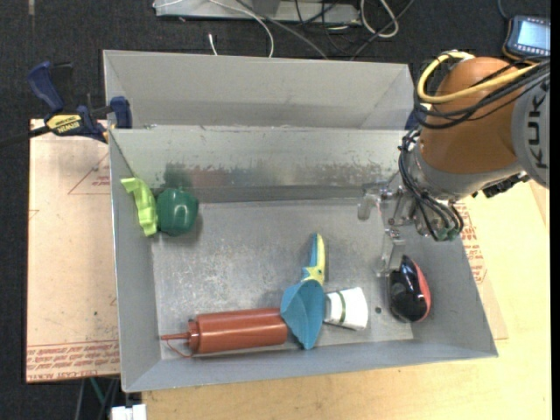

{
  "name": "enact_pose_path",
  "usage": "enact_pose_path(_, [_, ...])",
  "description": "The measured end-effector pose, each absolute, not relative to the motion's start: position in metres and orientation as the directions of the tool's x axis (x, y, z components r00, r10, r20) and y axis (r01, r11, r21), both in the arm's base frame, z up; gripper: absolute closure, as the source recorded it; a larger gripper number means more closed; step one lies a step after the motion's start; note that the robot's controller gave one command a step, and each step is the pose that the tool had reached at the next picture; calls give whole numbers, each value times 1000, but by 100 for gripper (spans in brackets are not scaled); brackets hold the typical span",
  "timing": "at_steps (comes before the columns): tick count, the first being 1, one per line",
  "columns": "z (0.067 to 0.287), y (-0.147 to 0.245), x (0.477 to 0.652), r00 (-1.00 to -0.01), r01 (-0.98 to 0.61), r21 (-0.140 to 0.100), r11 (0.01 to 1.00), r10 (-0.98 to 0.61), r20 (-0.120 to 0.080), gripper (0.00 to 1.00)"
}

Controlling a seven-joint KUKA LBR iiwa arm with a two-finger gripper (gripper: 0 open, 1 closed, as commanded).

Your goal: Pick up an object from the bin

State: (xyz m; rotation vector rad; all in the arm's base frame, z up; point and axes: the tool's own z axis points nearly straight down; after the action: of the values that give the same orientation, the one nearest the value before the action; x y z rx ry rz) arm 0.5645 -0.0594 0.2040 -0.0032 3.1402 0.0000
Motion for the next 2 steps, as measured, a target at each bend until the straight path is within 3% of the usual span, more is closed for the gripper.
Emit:
enact_pose_path(1, [204,-59,564,-1000,-1,0,1000,-1,-2,0])
enact_pose_path(2, [170,-53,555,-999,45,2,999,45,0,0])
